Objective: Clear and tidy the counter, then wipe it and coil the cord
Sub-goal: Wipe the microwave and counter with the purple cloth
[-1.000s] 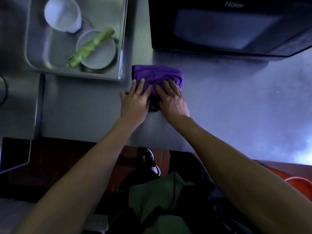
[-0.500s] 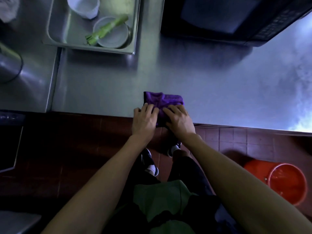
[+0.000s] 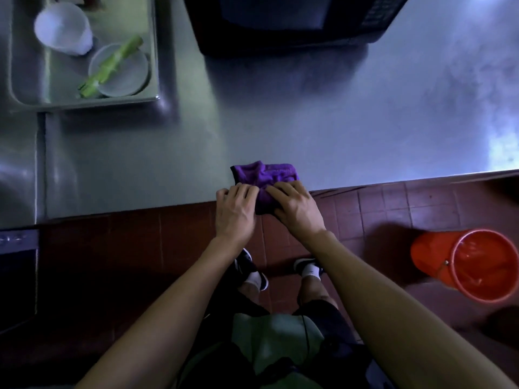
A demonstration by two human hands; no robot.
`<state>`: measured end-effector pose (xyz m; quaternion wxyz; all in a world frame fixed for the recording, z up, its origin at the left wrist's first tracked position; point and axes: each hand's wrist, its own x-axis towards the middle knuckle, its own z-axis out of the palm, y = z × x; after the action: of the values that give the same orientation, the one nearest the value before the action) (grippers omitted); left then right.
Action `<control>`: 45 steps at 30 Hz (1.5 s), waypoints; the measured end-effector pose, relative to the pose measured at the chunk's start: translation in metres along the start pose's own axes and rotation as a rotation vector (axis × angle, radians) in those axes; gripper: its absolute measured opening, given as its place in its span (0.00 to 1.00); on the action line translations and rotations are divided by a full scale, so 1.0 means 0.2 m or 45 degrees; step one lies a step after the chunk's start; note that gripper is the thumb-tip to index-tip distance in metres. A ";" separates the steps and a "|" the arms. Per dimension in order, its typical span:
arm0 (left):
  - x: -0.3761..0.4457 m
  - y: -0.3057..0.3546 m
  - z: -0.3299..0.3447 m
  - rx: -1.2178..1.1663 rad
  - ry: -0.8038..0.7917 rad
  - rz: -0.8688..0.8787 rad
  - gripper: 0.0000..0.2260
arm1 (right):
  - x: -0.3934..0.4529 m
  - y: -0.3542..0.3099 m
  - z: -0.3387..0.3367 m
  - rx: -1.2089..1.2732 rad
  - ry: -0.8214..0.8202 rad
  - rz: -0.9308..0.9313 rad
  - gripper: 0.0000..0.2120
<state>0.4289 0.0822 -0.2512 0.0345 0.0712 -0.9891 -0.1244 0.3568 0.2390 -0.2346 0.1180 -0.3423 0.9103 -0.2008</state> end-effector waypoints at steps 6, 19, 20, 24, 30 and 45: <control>0.15 0.43 0.05 -0.032 -0.120 0.113 0.16 | -0.21 0.35 -0.21 0.152 0.039 0.179 0.25; 0.61 1.62 0.11 -0.247 -0.234 0.447 0.17 | -0.82 1.27 -0.90 0.217 0.464 0.387 0.25; 0.64 1.70 0.12 -0.265 -0.237 0.481 0.17 | -0.88 1.33 -0.93 0.210 0.493 0.411 0.25; 0.73 1.98 0.18 -0.309 -0.292 0.613 0.15 | -1.07 1.53 -1.03 0.208 0.569 0.521 0.23; 0.84 2.26 0.28 -0.288 -0.408 0.701 0.16 | -1.22 1.76 -1.09 0.187 0.604 0.610 0.23; 1.47 2.90 0.60 -0.462 -0.537 0.718 0.14 | -1.10 2.52 -1.51 0.013 0.480 0.717 0.22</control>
<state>0.0523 0.6236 -0.2078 -0.1248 -0.2378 -0.9171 -0.2946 0.1233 0.8184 -0.1732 0.0002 -0.0337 0.9739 -0.2245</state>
